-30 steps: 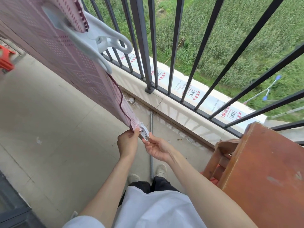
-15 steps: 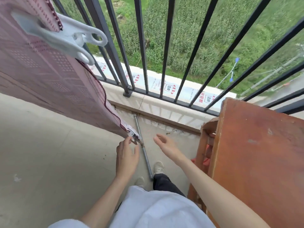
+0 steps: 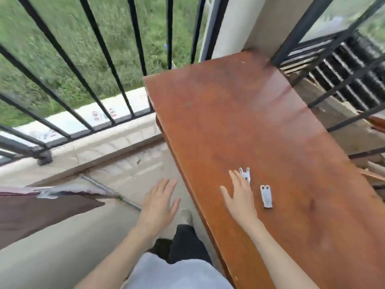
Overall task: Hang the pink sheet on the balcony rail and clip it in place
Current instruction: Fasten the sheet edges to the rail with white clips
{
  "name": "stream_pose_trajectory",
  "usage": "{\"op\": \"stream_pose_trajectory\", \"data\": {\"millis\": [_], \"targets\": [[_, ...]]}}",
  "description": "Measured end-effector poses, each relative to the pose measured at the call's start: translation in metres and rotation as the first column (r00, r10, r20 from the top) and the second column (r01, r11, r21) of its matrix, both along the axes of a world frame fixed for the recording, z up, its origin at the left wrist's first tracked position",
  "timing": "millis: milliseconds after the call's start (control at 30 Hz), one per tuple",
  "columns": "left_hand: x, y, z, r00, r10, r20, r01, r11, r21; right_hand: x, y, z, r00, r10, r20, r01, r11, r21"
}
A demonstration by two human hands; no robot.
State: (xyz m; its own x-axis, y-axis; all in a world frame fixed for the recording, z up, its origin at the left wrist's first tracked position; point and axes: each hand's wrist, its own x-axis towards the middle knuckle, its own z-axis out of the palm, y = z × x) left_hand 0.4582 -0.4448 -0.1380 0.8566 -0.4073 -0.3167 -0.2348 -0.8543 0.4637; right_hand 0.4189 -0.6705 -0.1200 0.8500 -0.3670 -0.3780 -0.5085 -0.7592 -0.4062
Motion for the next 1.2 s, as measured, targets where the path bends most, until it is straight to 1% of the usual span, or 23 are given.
{"op": "stream_pose_trajectory", "data": {"millis": [133,200,267,367,467,500,567,633,733,833,900,933,1000,1100,1200], "targets": [[-0.003,-0.063,0.000,0.973,-0.225,-0.052,0.224,0.974,-0.015,-0.041,-0.052,-0.004,0.978,-0.211,-0.004,0.210,0.975,-0.075],[-0.001,-0.099,-0.002,0.951,-0.300,-0.079,0.298,0.954,-0.038,-0.050,-0.072,-0.009,0.960,-0.278,0.013,0.278,0.956,-0.096],[0.004,-0.136,-0.007,0.927,-0.369,-0.064,0.367,0.929,-0.048,-0.053,-0.088,-0.017,0.943,-0.329,0.042,0.331,0.939,-0.089],[0.013,-0.185,-0.016,0.875,-0.484,0.005,0.484,0.875,0.018,-0.051,-0.105,-0.030,0.935,-0.350,0.048,0.353,0.934,-0.057],[0.020,-0.215,-0.025,0.774,-0.629,0.071,0.619,0.776,0.121,-0.048,-0.118,-0.038,0.928,-0.367,0.066,0.368,0.930,0.005],[0.021,-0.220,-0.026,0.746,-0.662,0.075,0.651,0.748,0.132,-0.048,-0.121,-0.039,0.925,-0.373,0.067,0.372,0.928,0.026],[0.023,-0.223,-0.024,0.744,-0.656,0.127,0.650,0.755,0.093,-0.049,-0.125,-0.038,0.921,-0.385,0.059,0.380,0.922,0.081],[0.024,-0.218,-0.021,0.789,-0.584,0.192,0.588,0.808,0.043,-0.050,-0.125,-0.036,0.927,-0.373,0.044,0.363,0.920,0.151],[0.022,-0.202,-0.015,0.871,-0.445,0.208,0.458,0.889,-0.018,-0.047,-0.119,-0.030,0.938,-0.346,0.015,0.332,0.910,0.247],[0.018,-0.182,-0.007,0.968,-0.200,0.153,0.217,0.970,-0.109,-0.035,-0.105,-0.017,0.944,-0.330,-0.005,0.309,0.878,0.366],[0.012,-0.162,0.003,0.998,0.000,0.067,0.013,0.981,-0.193,-0.025,-0.089,-0.005,0.956,-0.294,-0.005,0.266,0.856,0.444],[0.008,-0.149,0.008,0.993,0.115,-0.001,-0.111,0.962,-0.250,-0.020,-0.077,0.002,0.965,-0.263,0.009,0.228,0.850,0.475],[-0.001,-0.118,0.020,0.946,0.308,-0.104,-0.325,0.892,-0.315,-0.008,-0.048,0.017,0.979,-0.196,0.053,0.139,0.836,0.531],[-0.012,-0.052,0.036,0.868,0.477,-0.135,-0.492,0.795,-0.355,0.012,0.015,0.036,0.994,-0.065,0.092,-0.003,0.799,0.602],[-0.020,0.033,0.062,0.755,0.630,-0.184,-0.633,0.625,-0.457,0.031,0.096,0.056,0.991,0.074,0.115,-0.134,0.687,0.714]]}}
